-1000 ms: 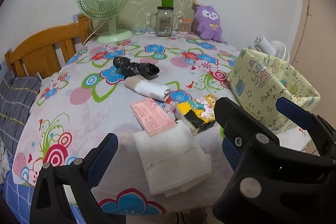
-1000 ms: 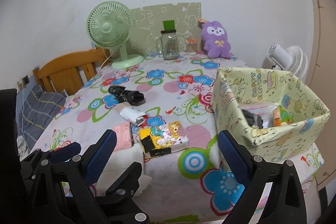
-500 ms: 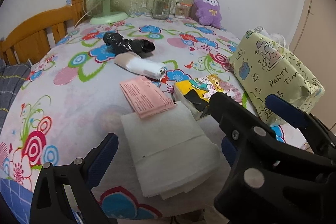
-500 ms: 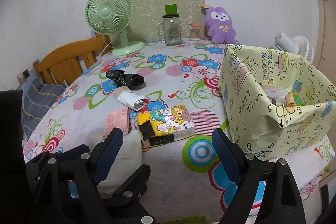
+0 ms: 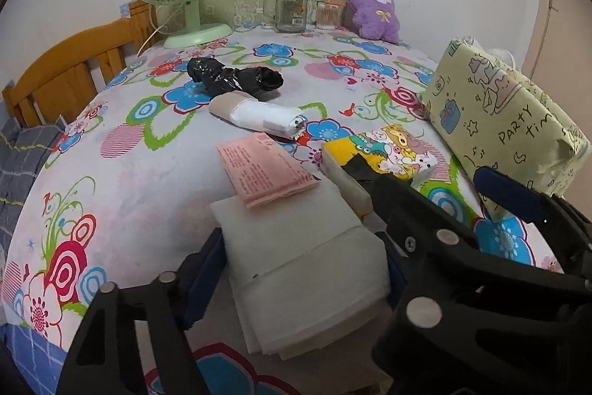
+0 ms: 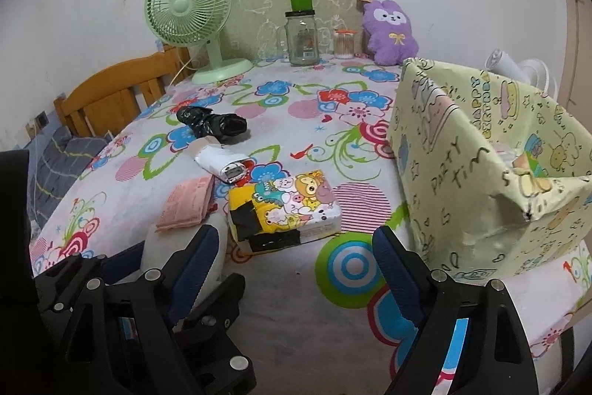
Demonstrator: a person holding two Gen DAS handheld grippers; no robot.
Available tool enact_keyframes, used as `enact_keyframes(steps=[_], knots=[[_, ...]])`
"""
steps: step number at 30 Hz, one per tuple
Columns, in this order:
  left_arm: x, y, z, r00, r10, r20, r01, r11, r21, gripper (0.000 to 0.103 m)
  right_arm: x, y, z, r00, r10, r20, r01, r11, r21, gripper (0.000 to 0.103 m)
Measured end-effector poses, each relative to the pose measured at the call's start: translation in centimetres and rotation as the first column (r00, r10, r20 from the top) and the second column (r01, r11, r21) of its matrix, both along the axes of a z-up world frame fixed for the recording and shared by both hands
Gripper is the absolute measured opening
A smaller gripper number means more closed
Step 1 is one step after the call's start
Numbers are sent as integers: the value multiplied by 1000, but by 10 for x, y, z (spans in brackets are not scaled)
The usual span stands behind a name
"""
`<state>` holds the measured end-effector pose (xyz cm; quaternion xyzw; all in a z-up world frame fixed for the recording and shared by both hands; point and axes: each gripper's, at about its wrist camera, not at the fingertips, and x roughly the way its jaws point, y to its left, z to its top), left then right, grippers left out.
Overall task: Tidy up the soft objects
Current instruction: 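Grasp the yellow cartoon package with the right gripper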
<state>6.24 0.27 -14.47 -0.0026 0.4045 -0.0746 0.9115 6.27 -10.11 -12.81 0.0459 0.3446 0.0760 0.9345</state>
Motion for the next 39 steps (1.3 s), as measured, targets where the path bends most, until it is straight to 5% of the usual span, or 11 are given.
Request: enact_keyframes(steps=[11, 32, 39], knots=[[13, 9, 9, 999, 19, 40, -20, 999, 27, 57, 17, 10, 3, 1000, 18, 13, -18, 1000, 20, 88], [32, 17, 2, 998, 39, 39, -41, 998, 51, 58, 49, 13, -10, 999, -30, -41, 29, 999, -23, 87], [28, 12, 4, 998, 32, 52, -35, 997, 76, 54, 52, 8, -19, 993, -28, -111, 32, 999, 35, 46]])
